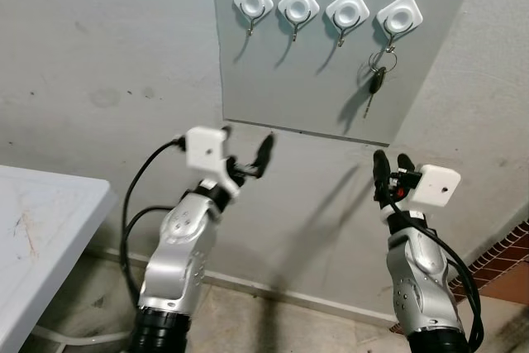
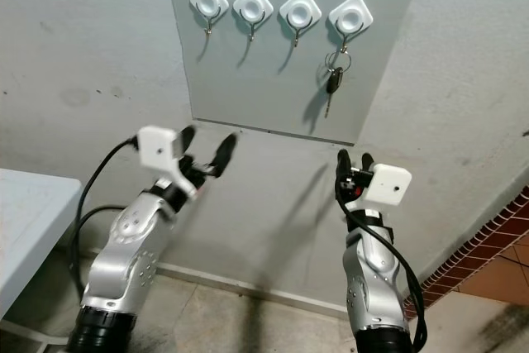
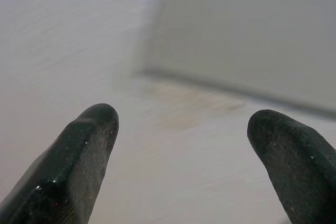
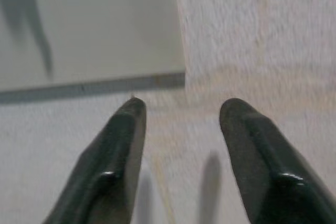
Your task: Hang keys on a hook
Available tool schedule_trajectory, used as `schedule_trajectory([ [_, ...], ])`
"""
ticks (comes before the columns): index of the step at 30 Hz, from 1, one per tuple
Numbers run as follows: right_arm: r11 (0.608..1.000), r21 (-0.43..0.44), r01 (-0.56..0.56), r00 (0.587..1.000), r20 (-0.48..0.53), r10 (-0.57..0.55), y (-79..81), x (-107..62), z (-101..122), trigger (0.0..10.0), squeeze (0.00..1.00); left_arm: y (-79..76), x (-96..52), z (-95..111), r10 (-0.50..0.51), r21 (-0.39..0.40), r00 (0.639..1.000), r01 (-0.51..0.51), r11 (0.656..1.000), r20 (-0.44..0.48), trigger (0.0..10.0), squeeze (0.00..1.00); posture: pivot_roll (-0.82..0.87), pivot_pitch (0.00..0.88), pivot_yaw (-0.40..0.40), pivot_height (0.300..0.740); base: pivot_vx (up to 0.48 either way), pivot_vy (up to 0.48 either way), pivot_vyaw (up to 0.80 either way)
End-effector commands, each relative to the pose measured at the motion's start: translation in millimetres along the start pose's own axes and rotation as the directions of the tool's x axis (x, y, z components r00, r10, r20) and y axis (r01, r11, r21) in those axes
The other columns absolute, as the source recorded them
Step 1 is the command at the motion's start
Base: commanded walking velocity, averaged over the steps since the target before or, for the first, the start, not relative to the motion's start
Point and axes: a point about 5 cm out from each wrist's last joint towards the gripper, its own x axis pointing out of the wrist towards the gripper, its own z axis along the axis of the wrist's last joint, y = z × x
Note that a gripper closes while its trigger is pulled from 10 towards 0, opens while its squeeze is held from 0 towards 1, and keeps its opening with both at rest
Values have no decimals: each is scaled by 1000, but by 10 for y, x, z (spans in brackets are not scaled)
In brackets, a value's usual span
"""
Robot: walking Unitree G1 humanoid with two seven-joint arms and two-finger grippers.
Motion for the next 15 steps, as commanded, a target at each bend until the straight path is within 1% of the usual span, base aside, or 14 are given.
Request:
schedule_trajectory([
  [1,1000,-5,2,1000,-12,-2,-30,-15,-6,10000,1000,79,-27,-61,49,7,999,-49,999,-15,10000,0,-4,0,-17,740,0,0,0],
  [2,1000,-25,1,1000,-18,-2,-43,-27,-21,10000,1000,136,-57,-108,76,6,997,-76,997,-28,10000,0,-4,0,-17,740,0,0,0],
  [3,1000,-25,1,1000,-18,-2,-43,-27,-21,10000,1000,136,-57,-108,76,6,997,-76,997,-28,10000,0,-4,0,-17,740,0,0,0],
  [4,999,-42,-2,1000,-24,1,-58,-45,-41,10000,1000,241,-101,-167,124,1,991,-125,992,-39,10000,0,-1,0,-17,740,0,0,0],
  [5,999,-51,-4,1000,-26,3,-61,-52,-49,10000,1000,283,-116,-189,144,0,989,-144,990,-43,10000,0,0,0,-17,740,0,0,0],
  [6,999,-51,-4,1000,-26,3,-61,-52,-49,10000,1000,283,-116,-189,144,0,989,-144,990,-43,10000,0,0,0,-17,740,0,0,0],
  [7,997,-70,-28,999,-44,25,-61,-71,-76,10000,1000,358,-150,-206,180,-15,983,-180,984,-34,10000,0,0,0,-17,740,0,0,0],
  [10,996,-84,-37,998,-47,33,-79,-88,-82,10000,1000,412,-180,-187,200,-22,980,-201,979,-19,10000,0,4,0,-20,740,0,0,0],
  [12,993,-103,-50,998,-41,46,-96,-92,-58,10000,1000,442,-196,-165,211,-41,977,-211,977,-2,10000,0,4,0,-20,740,0,0,0],
  [15,992,-112,-53,998,-45,48,-123,-96,-46,10000,1000,467,-207,-155,219,-39,976,-218,975,8,10000,0,4,0,-19,740,0,0,0],
])
